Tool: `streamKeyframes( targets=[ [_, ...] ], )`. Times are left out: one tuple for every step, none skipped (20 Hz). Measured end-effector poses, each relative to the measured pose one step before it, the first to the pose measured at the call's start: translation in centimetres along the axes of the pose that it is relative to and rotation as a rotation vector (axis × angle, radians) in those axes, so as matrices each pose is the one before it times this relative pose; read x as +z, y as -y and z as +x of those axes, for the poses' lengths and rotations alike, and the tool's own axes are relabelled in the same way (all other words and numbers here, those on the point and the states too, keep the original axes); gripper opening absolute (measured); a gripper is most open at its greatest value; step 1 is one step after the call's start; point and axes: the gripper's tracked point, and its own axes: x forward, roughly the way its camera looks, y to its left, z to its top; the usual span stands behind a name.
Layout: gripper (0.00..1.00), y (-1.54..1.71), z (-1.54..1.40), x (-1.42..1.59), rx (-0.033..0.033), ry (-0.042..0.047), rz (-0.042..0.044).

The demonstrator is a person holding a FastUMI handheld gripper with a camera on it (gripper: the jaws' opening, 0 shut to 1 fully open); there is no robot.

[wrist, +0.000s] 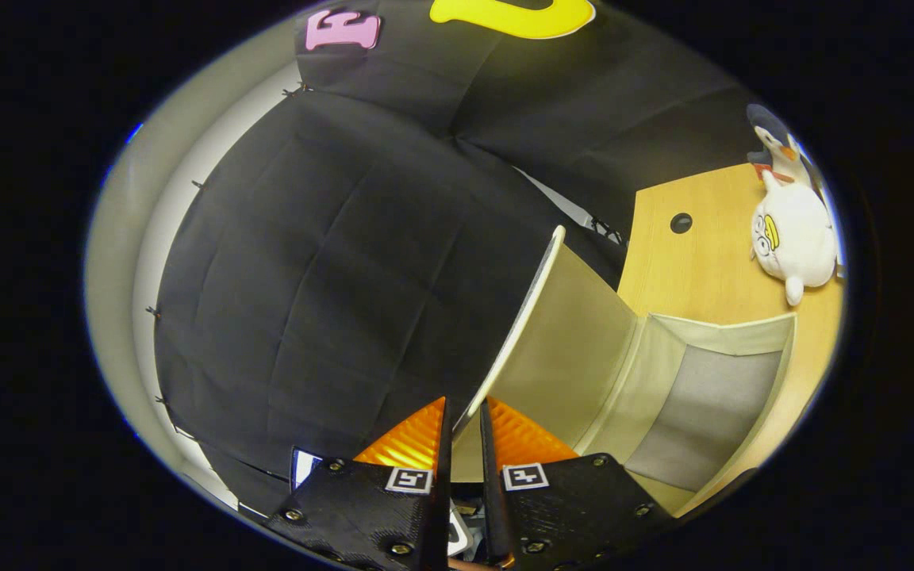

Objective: Open the storage box then place both shoes into the box .Put the left shoe in first, then the right shoe, with the right side of both shoes facing outward in a uniform manner.

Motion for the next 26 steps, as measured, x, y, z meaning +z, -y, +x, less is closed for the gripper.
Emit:
streamKeyframes(
  targets=[
    [0.18, -0.07, 1.036, -0.019, -0.01077, -0.00492, -0.00085],
    [0.18, -0.152, 1.005, 0.074, -0.00172, -0.00804, 0.01083],
    [0.18, -0.048, 0.144, -0.115, -0.00591, -0.00588, 0.0142],
    [0.18, 0.21, 0.745, -0.056, -0.02161, -0.00891, 0.00668],
    [0.18, 0.292, 1.279, -0.183, -0.02318, 0.00125, -0.0023],
    [0.23, 0.032, -0.023, 0.165, -0.01301, 0.00378, -0.00599],
    [0.31, -0.355, 0.325, -0.053, -0.0012, -0.00109, 0.00068],
    [0.32, -0.5, 0.105, 0.125, 0.00464, 0.00376, 0.00029],
    [0.45, -0.154, 0.009, 0.111, -0.00182, 0.00011, -0.00044],
    [0.46, 0.014, -0.045, 0.089, -0.00466, -0.00052, -0.00339],
    [0.51, 0.013, 0.162, 0.013, -0.00626, 0.00487, -0.00581],
    [0.68, 0.296, -0.229, 0.184, -0.0187, -0.00105, -0.01013],
    [0.85, 0.346, -0.68, -0.024, -0.01127, 0.00356, -0.01521],
    [0.91, 0.276, -0.735, 0.126, -0.00953, 0.00449, -0.00934],
    [0.92, -0.099, -0.601, 0.054, -0.00525, 0.00223, -0.00065],
    [0.92, 0.189, -0.703, 0.115, 0.0, 0.00485, 0.00532],
    [0.92, 0.28, -0.694, 0.085, -0.00395, 0.00484, 0.00896],
    [0.92, 0.365, -0.857, 0.245, -0.00305, 0.00743, 0.0073],
    [0.92, 0.393, -0.884, 0.243, -0.005, 0.00993, 0.00487],
    [0.92, 0.572, -0.875, 0.246, -0.01134, 0.00722, 0.00071],
    [0.92, 0.837, -0.886, 0.044, -0.01409, 0.00826, 0.00323],
    [0.92, 0.717, -0.938, 0.182, -0.01456, 0.00362, 0.0064],
    [0.92, 0.587, -1.035, -0.135, -0.01255, -0.00267, 0.01143],
    [0.92, 0.759, -0.931, 0.046, -0.01326, 0.00308, 0.01159],
    [0.92, 0.981, -0.913, -0.046, -0.01416, 0.00814, 0.00808],
    [0.92, 0.958, -0.997, 0.247, -0.01332, 0.01104, 0.00526]
  ],
)
